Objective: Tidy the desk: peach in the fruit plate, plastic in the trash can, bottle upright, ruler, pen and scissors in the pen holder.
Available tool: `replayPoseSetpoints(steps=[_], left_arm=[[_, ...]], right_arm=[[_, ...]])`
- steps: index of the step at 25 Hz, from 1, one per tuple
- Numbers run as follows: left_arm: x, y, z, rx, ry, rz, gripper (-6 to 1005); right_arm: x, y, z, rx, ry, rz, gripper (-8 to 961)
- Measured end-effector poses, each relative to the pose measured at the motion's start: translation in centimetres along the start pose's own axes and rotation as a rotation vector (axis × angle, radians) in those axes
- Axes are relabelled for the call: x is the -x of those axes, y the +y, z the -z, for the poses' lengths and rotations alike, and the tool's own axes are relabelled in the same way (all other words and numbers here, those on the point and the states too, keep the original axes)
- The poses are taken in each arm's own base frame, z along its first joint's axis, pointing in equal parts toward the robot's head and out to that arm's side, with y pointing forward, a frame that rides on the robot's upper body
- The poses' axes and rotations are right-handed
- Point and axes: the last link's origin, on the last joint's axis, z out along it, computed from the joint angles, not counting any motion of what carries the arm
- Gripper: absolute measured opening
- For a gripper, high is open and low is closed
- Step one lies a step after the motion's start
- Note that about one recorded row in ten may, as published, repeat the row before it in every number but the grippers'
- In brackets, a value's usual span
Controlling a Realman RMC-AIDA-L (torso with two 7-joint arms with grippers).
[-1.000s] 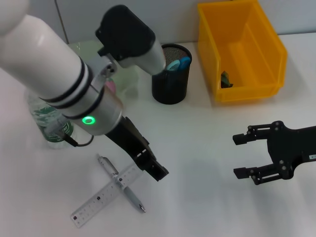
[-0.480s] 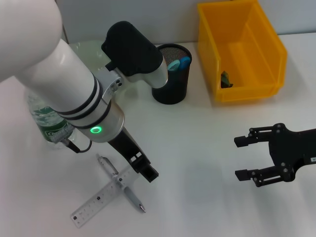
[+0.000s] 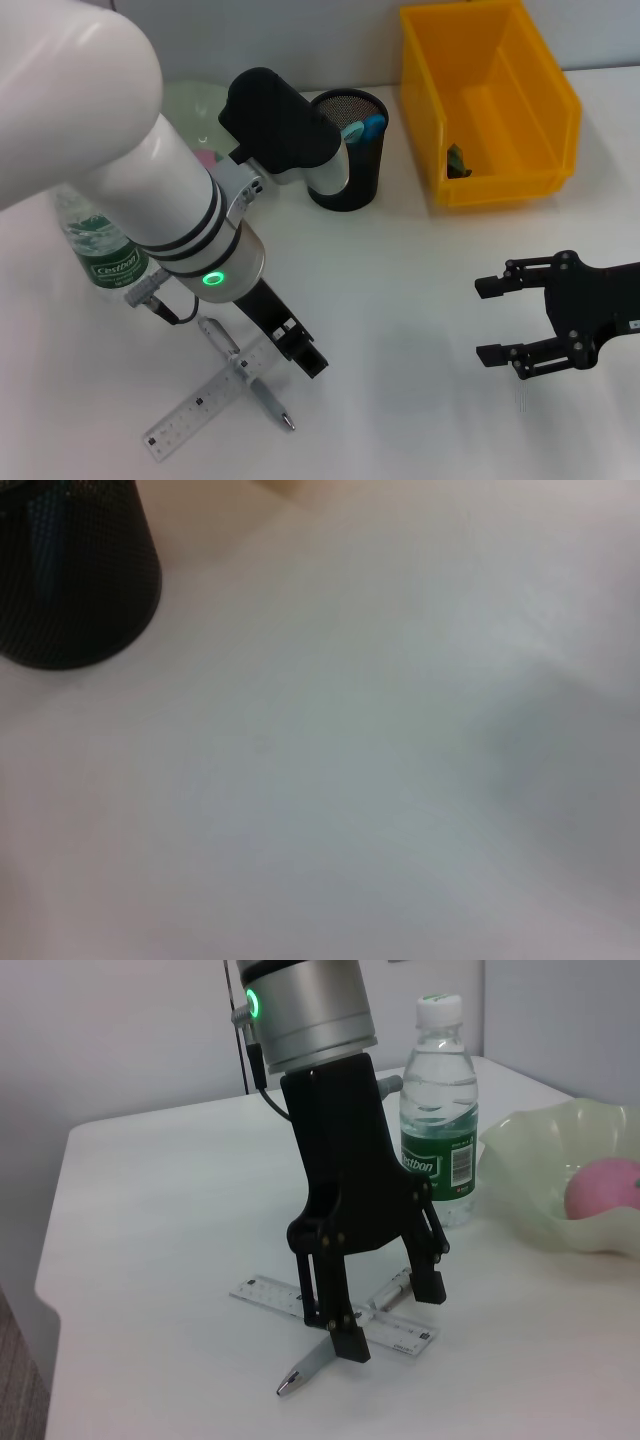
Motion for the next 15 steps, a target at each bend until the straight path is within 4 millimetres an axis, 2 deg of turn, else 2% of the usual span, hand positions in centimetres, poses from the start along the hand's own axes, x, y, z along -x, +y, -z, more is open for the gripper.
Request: replayPoseSetpoints(steps=[15], left_arm=[[0.21, -0.37, -0.59, -0.012, -0.007, 0.023, 846]], right_arm=[[0.07, -0.02, -0.02, 0.002, -0.001, 0.002, 776]])
